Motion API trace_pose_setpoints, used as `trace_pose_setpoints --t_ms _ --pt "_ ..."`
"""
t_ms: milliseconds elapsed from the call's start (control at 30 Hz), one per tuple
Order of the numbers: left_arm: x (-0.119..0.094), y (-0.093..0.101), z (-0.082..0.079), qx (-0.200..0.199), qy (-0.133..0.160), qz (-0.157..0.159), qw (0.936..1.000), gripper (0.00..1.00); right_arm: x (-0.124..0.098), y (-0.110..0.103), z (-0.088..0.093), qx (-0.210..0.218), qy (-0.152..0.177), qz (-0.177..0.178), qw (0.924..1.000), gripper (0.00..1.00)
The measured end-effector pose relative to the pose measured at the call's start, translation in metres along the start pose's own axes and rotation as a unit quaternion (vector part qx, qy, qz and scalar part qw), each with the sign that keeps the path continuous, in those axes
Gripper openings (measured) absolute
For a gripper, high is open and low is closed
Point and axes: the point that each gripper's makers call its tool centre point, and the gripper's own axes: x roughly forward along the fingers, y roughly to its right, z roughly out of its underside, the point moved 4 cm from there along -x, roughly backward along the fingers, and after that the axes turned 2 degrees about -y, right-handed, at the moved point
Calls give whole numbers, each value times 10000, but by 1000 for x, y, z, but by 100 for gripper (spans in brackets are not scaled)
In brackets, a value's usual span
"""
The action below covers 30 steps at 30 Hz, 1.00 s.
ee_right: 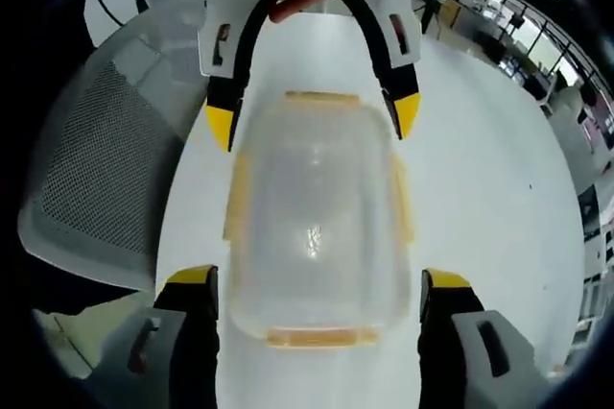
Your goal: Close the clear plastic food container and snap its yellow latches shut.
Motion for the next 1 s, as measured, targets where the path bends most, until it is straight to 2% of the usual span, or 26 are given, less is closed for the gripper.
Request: trace_pose_setpoints --t_ms 200,267,300,467,1000 --pt "4 -1 0 43 -37 14 10000 84 2 1 3 -8 -84 -25 10000 77" --pt "5 -3 0 31 -29 18 10000 83 2 0 3 -76 -121 -31 9999 76" --pt "5 -4 0 72 -36 -17 10000 79 2 0 3 -59 -136 -25 9999 76" --pt "6 -5 0 92 -24 23 10000 78 3 2 2 -24 -303 -48 9995 75" --pt "6 -4 1 91 -2 -10 10000 78 3 1 3 13 -203 -38 9998 75"
